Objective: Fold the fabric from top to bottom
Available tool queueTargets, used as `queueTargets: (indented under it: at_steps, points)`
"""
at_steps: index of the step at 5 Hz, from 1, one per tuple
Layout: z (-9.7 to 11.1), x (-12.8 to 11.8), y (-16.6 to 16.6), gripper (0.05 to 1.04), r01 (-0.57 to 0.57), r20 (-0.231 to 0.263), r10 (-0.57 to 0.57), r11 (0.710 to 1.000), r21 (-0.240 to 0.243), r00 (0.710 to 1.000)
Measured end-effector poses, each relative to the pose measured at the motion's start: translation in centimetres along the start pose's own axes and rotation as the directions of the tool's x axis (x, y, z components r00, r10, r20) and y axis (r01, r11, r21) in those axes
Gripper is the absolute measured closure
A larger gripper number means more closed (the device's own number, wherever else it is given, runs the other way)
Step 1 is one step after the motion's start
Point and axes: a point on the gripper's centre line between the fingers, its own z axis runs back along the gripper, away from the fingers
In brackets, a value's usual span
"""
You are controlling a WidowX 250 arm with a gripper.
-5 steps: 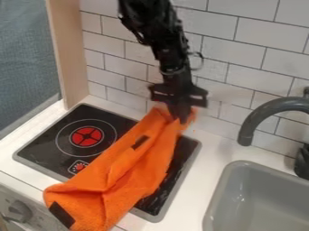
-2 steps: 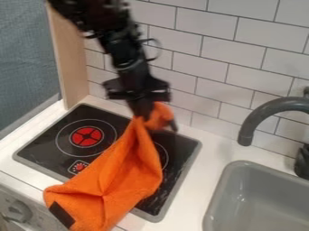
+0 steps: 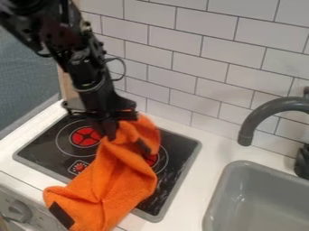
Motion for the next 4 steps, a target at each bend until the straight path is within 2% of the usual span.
queueTargets:
  at_steps: [1,2,3,4]
  points:
    - [-0.4,-1.2,1.8,1.035,-0.047,-0.008,0.047,0.998,0.04,0.999]
    - [-2.1,-2.7,2.3,1.035,-0.062,-0.037,0.064,0.997,0.05,0.997]
    - [-4.0,-3.9,3.1,1.035,-0.064,-0.071,0.07,0.993,0.095,0.995]
    - [-4.9,-4.7,3.6,1.035,-0.057,-0.107,0.069,0.992,0.116,0.992]
